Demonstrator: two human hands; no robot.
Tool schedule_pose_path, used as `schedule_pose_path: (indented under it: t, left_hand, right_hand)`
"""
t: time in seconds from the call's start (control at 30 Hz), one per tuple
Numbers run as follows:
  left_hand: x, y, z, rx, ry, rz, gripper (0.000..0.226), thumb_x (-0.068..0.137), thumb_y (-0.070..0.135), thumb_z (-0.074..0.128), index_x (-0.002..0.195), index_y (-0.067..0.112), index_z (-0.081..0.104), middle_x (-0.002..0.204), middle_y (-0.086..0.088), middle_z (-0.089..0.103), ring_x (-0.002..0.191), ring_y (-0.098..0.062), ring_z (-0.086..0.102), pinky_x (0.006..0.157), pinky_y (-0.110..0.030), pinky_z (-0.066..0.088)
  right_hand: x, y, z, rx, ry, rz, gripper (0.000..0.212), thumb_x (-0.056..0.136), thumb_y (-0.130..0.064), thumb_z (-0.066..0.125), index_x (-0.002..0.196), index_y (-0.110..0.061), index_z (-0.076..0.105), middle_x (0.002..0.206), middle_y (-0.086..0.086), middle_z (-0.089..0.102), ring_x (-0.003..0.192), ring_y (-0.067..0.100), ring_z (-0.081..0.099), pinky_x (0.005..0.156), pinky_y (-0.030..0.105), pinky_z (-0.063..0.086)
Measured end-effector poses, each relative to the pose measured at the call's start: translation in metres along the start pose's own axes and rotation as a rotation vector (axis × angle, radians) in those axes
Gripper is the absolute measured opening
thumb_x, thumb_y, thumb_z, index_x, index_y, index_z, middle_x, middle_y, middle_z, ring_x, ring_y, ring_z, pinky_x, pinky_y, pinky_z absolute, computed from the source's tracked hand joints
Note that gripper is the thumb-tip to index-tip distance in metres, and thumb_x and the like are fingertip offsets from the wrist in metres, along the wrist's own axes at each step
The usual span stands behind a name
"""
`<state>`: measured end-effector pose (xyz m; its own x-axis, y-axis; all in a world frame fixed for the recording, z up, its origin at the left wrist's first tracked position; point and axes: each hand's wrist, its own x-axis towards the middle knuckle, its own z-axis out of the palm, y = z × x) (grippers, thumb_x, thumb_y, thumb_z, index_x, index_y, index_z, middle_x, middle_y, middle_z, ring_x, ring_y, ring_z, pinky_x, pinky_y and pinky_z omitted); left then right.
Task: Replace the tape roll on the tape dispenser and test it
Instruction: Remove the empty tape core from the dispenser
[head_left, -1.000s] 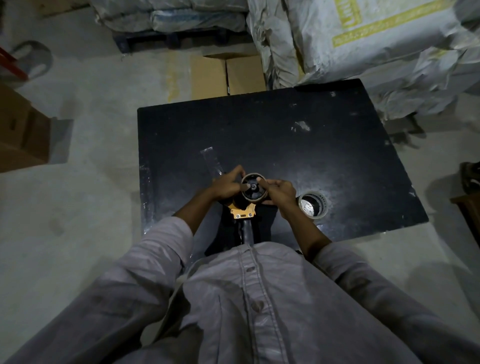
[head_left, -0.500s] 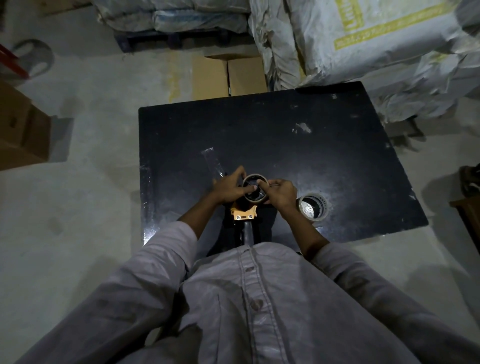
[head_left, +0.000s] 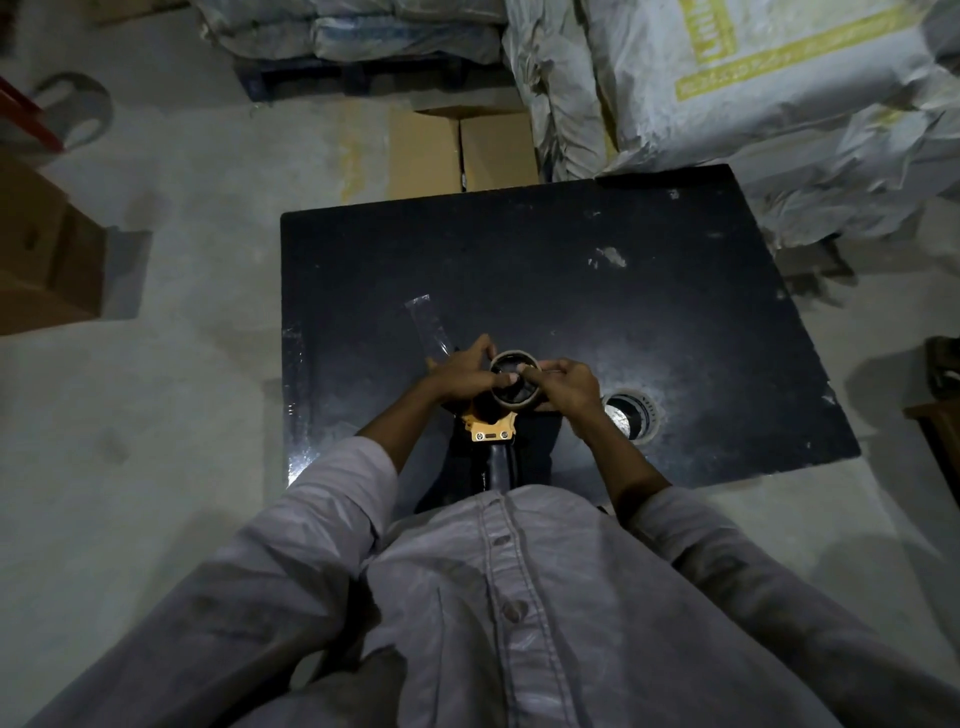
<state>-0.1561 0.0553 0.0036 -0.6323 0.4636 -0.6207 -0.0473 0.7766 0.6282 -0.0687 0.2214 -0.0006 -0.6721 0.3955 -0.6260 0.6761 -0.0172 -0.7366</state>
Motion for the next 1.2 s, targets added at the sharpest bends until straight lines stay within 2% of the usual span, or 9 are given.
schedule_pose_path:
  t: [0.13, 0.2, 0.27, 0.3, 0.4, 0.47, 0.9, 1.07, 1.2]
  left_hand:
    - [0.014, 0.011, -0.009, -0.011, -0.108, -0.084, 0.046, 0.115, 0.035, 0.055, 0.115, -0.007, 0.073, 0.117, -0.027, 0.074, 0.11, -0.033, 0.068, 0.107, -0.052, 0.054]
    - [0.018, 0.02, -0.015, 0.249, -0.106, -0.082, 0.043, 0.115, 0.04, 0.048, 0.11, 0.006, 0.073, 0.113, -0.02, 0.065, 0.12, -0.031, 0.059, 0.114, -0.056, 0.041]
    - [0.023, 0.031, -0.025, 0.554, -0.011, -0.085, 0.054, 0.113, 0.05, 0.039, 0.131, 0.016, 0.077, 0.138, -0.014, 0.067, 0.157, -0.032, 0.043, 0.129, -0.078, 0.001]
    - [0.024, 0.037, -0.031, 0.619, 0.007, -0.055, 0.054, 0.113, 0.049, 0.039, 0.137, 0.019, 0.076, 0.147, -0.011, 0.067, 0.162, -0.034, 0.04, 0.131, -0.077, -0.004]
    - [0.031, 0.038, -0.041, 0.511, -0.122, 0.015, 0.039, 0.108, 0.025, 0.055, 0.136, 0.008, 0.077, 0.139, -0.018, 0.075, 0.139, -0.038, 0.066, 0.125, -0.056, 0.046]
    - [0.03, 0.031, -0.042, 0.441, -0.153, 0.018, 0.033, 0.105, 0.015, 0.064, 0.132, 0.002, 0.078, 0.131, -0.022, 0.078, 0.129, -0.04, 0.072, 0.113, -0.052, 0.059]
    - [0.023, 0.017, -0.02, 0.177, -0.005, 0.028, 0.037, 0.093, 0.012, 0.084, 0.13, 0.007, 0.081, 0.127, -0.017, 0.081, 0.125, -0.033, 0.075, 0.11, -0.044, 0.061]
    - [0.024, 0.014, -0.019, 0.124, -0.057, 0.035, 0.038, 0.097, 0.01, 0.083, 0.134, 0.003, 0.076, 0.132, -0.02, 0.078, 0.129, -0.036, 0.074, 0.116, -0.051, 0.059]
    - [0.022, 0.012, -0.018, 0.106, -0.081, 0.036, 0.034, 0.099, 0.01, 0.081, 0.131, -0.002, 0.077, 0.129, -0.023, 0.079, 0.127, -0.039, 0.075, 0.116, -0.054, 0.059]
  right_hand:
    - [0.002, -0.008, -0.003, -0.014, -0.076, -0.029, 0.039, 0.105, -0.033, 0.078, 0.132, -0.005, 0.077, 0.136, 0.022, 0.078, 0.133, 0.038, 0.074, 0.115, 0.062, 0.059]
    - [0.002, -0.009, -0.005, 0.034, -0.126, -0.004, 0.044, 0.106, -0.026, 0.078, 0.142, -0.002, 0.071, 0.142, 0.024, 0.075, 0.137, 0.04, 0.071, 0.116, 0.064, 0.058]
    - [0.002, -0.009, -0.006, 0.064, -0.148, 0.011, 0.047, 0.106, -0.017, 0.077, 0.149, 0.002, 0.065, 0.147, 0.026, 0.071, 0.14, 0.042, 0.069, 0.114, 0.066, 0.058]
    - [0.002, -0.008, -0.005, 0.064, -0.143, 0.009, 0.048, 0.107, -0.013, 0.076, 0.15, 0.004, 0.064, 0.148, 0.027, 0.07, 0.14, 0.043, 0.069, 0.114, 0.066, 0.059]
    - [0.004, -0.006, -0.004, 0.028, -0.097, -0.003, 0.047, 0.105, -0.003, 0.074, 0.15, 0.008, 0.063, 0.145, 0.031, 0.07, 0.136, 0.048, 0.07, 0.111, 0.066, 0.059]
    - [0.006, -0.004, -0.004, 0.005, -0.063, -0.004, 0.046, 0.104, 0.001, 0.074, 0.148, 0.009, 0.064, 0.143, 0.033, 0.071, 0.133, 0.051, 0.071, 0.11, 0.067, 0.06]
    - [0.009, -0.006, -0.004, -0.032, 0.096, 0.034, 0.04, 0.094, 0.001, 0.085, 0.133, 0.007, 0.077, 0.13, 0.034, 0.078, 0.124, 0.049, 0.077, 0.107, 0.062, 0.063]
    - [0.008, -0.006, -0.009, 0.008, 0.095, 0.054, 0.041, 0.093, 0.006, 0.084, 0.133, 0.01, 0.077, 0.133, 0.034, 0.077, 0.119, 0.044, 0.078, 0.105, 0.051, 0.063]
    - [0.008, -0.007, -0.011, 0.019, 0.092, 0.078, 0.044, 0.089, 0.005, 0.089, 0.131, 0.009, 0.079, 0.132, 0.03, 0.078, 0.128, 0.046, 0.076, 0.112, 0.056, 0.062]
